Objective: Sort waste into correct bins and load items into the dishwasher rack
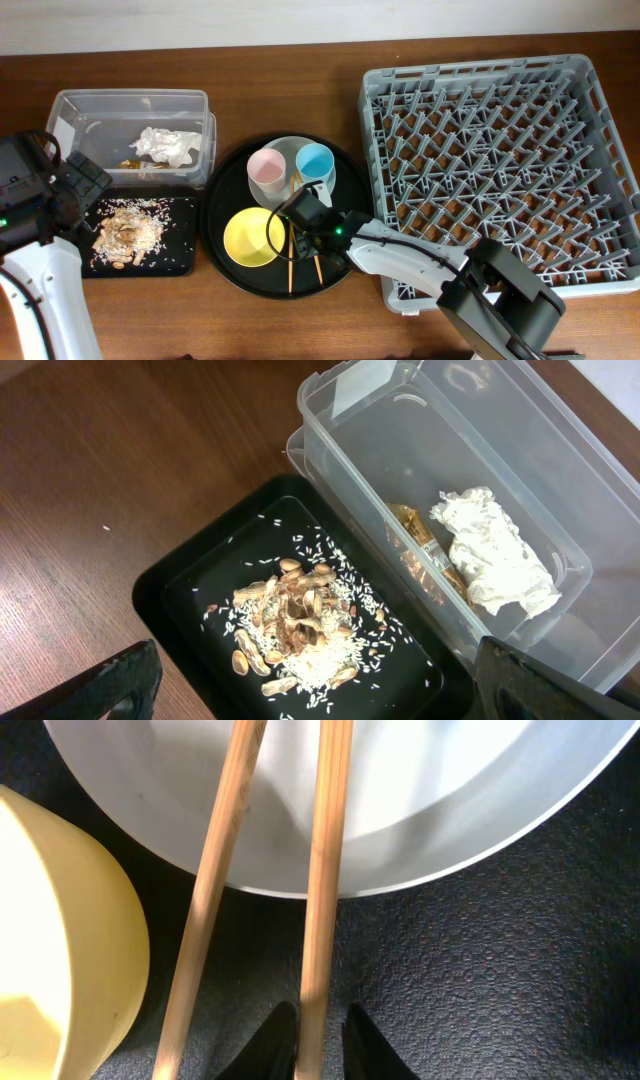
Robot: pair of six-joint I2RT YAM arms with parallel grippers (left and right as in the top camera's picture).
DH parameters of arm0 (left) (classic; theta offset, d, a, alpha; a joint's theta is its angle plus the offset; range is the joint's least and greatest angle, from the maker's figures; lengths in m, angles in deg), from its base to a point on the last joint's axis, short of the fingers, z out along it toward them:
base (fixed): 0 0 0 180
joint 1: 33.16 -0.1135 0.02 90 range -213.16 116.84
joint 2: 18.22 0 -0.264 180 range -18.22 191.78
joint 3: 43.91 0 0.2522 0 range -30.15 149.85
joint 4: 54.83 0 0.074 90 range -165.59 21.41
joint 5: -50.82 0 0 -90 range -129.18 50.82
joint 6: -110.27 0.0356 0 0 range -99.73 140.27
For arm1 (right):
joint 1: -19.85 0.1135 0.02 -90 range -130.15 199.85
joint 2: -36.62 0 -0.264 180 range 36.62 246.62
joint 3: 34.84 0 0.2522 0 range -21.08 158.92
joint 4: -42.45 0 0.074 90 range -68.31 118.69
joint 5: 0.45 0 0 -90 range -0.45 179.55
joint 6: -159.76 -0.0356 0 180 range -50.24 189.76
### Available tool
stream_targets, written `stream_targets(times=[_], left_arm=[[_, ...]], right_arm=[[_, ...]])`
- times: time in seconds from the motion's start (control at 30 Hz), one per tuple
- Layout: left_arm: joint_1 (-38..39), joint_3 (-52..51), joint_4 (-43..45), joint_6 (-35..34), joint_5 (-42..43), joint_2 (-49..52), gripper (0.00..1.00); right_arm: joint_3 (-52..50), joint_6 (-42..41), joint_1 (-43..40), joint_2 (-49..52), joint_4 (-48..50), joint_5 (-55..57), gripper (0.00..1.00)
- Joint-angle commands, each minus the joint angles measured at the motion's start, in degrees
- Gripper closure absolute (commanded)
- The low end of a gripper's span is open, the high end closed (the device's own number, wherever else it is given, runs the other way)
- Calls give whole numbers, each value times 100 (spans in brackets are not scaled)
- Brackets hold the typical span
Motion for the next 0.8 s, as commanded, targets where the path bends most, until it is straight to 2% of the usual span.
stream_targets(times=[0.0,0.27,0.4,0.57,0.67,0.7,0.77], left_arm=[[-20,11,4,31,2,4,1],[-20,11,-13,31,2,4,1],[-20,11,-13,31,2,4,1],[-20,11,-13,31,2,4,1],[-20,11,-13,31,0,4,0],[-20,11,-13,31,0,4,1],[-20,11,-13,31,0,4,1]], right_arm=[[-50,-57,33,81,-57,-101,81],[-9,-55,31,31,-136,-848,82],[31,-52,22,-496,-299,-802,96],[76,-48,-98,-1523,-566,-616,96],[155,9,-1174,-2573,-1397,-540,96],[155,459,-1987,-3038,-1821,-717,96],[155,776,-2802,-3248,-1985,-844,96]])
